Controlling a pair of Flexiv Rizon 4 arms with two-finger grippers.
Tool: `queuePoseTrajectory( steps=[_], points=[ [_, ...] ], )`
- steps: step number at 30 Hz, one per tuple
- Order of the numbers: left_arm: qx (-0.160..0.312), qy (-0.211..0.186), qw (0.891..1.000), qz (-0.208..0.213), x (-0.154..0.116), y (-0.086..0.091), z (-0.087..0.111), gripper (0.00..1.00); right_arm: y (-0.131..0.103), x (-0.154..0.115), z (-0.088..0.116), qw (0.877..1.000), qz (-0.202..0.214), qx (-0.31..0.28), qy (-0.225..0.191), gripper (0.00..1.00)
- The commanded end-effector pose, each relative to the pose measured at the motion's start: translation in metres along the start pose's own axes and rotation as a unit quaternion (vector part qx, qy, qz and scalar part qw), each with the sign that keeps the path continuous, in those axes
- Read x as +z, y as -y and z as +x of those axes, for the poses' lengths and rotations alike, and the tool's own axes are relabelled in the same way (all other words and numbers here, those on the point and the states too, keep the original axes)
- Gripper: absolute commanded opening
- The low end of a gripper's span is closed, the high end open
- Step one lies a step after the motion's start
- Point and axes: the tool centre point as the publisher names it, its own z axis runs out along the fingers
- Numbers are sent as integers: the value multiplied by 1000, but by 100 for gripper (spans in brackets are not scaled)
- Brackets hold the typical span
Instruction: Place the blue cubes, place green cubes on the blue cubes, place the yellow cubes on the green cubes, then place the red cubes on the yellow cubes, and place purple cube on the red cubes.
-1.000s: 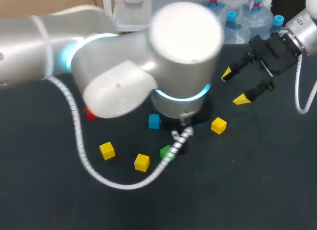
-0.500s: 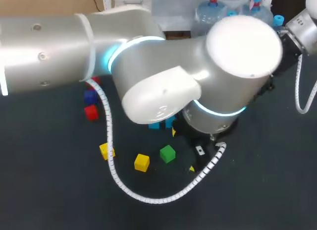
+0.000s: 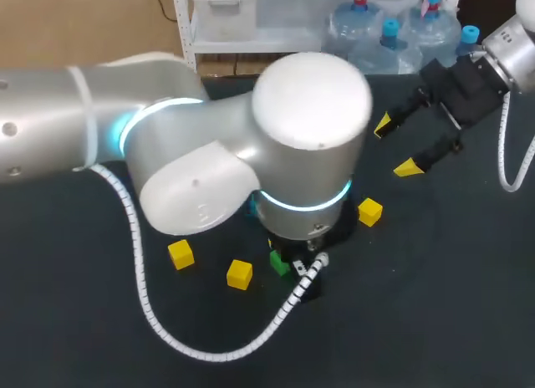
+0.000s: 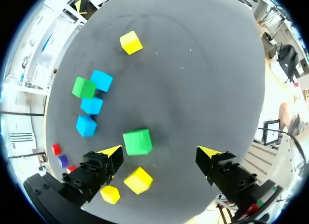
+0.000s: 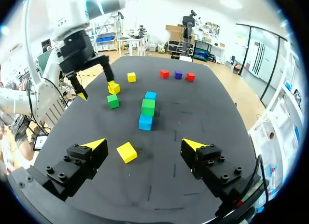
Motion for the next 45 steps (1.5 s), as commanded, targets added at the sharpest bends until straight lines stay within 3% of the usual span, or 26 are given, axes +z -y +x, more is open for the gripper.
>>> queuePoseTrajectory(
  steps=[1, 18, 32, 45],
  points=[
    [5, 5, 1000, 13, 7, -10, -7, 100, 0, 0, 0, 1000, 0, -1, 1, 100],
    [-27, -15, 999, 27, 23, -6, -4, 100, 0, 0, 0, 1000, 0, -1, 1, 100],
    [-23, -20, 999, 33, 26, -27, -6, 100, 0, 0, 0, 1000, 0, -1, 1, 100],
    [-31, -8, 998, 60, 40, -34, 1, 100, 0, 0, 0, 1000, 0, -1, 1, 100]
  ],
)
